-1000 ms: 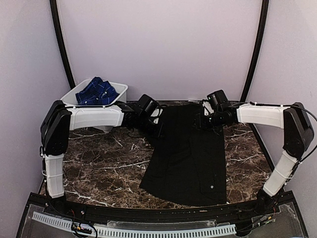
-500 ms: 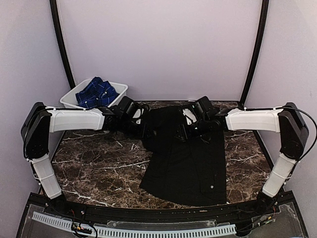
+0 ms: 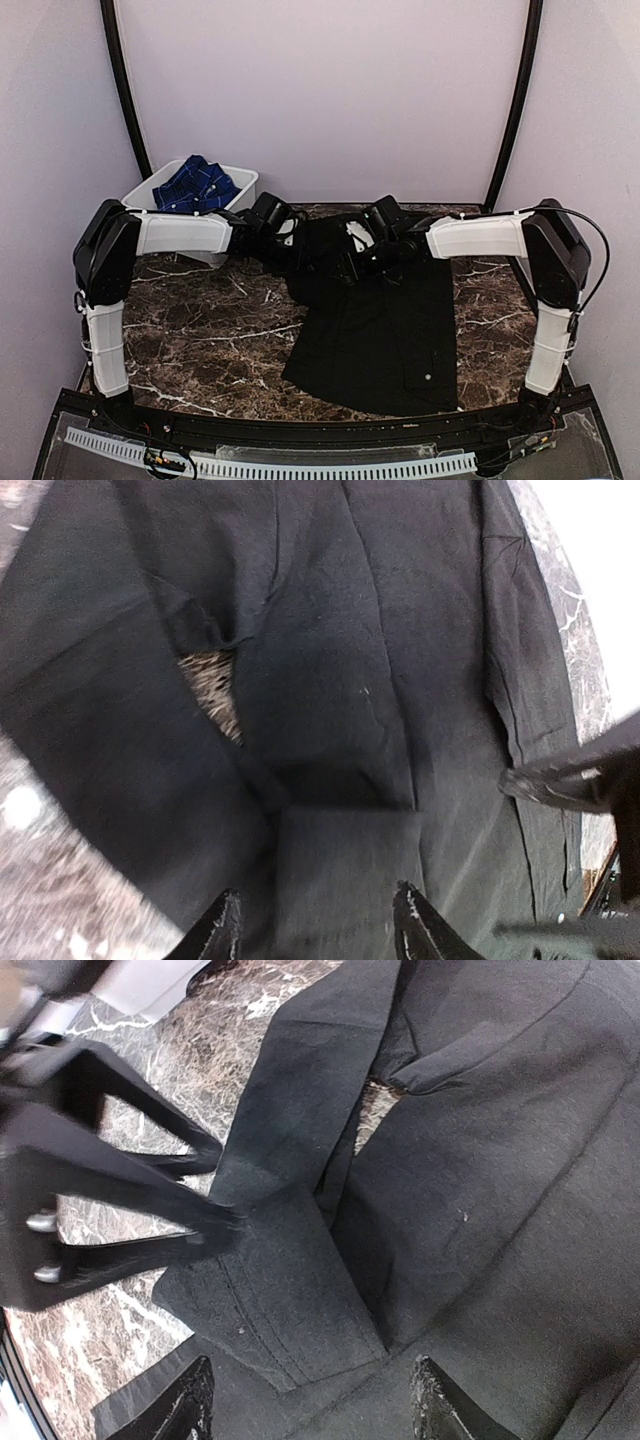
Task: Fold and stack the long sleeve shirts
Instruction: Adjust the sleeve at the center of the board, then pick up the sleeve from the center of the board, then pass from the left arm to the right
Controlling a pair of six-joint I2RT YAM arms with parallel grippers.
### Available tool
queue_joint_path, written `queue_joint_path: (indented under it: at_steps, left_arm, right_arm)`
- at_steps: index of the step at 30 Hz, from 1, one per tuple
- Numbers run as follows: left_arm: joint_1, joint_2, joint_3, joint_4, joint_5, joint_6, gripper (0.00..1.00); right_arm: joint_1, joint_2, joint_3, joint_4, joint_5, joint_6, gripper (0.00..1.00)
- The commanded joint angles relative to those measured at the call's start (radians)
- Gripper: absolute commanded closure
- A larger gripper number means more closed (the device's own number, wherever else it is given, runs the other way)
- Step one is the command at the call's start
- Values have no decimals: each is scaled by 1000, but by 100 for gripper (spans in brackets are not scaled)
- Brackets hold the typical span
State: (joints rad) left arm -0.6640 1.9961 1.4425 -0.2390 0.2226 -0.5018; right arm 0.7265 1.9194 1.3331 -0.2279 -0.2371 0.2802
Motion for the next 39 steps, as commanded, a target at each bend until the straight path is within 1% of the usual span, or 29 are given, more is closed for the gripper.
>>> queue_joint_path:
  at_steps: [1,4,8,10,12,14,15,16,18,21,26,29,31,34,37,39]
  left_arm:
    - [3,83,72,-29,74,10,49]
    - [1,123,124,-37,84,13,48]
    - [1,147,152,-49,128,20,48]
    - [0,147,152,-55,160,21,52]
    - [-2,145,151,-66,185,24,60]
    - [-2,129,143,-71,196,31,78]
    - [-2,120,139,-71,200,41,82]
    - [-2,103,130,-66,202,47,89]
    - [-1,72,117,-53,230,70,98]
    - [-1,28,89,-31,271,125,100]
    - [-2,-72,38,25,407,221,100]
    - [-2,-90,48,-2,470,271,100]
    - [-1,-97,52,-9,541,298,100]
    - [-2,-108,59,-13,583,324,100]
    - [-1,-116,65,-13,602,334,100]
    - [-2,-117,70,-11,608,334,100]
  right_arm:
    - [4,-75,-43,43,35,28,35]
    - [-1,-100,-72,48,44,31,35]
    - [-8,-114,-95,56,47,29,35]
    - [-12,-115,-97,58,47,19,35]
    - [-18,-117,-96,59,43,1,34]
    - [-22,-119,-95,64,32,-26,34]
    - [-24,-120,-95,65,24,-41,34]
    - [-25,-122,-95,68,14,-59,34]
    - [-26,-126,-97,78,-11,-95,34]
    - [-27,-138,-103,96,-57,-145,33]
    - [-32,-176,-120,128,-175,-200,30]
    - [-32,-192,-116,136,-252,-216,28]
    - [-32,-194,-112,138,-305,-220,28]
    - [-28,-193,-109,133,-375,-221,28]
    - [-19,-192,-116,134,-405,-216,31]
    - [-13,-189,-119,141,-414,-205,37]
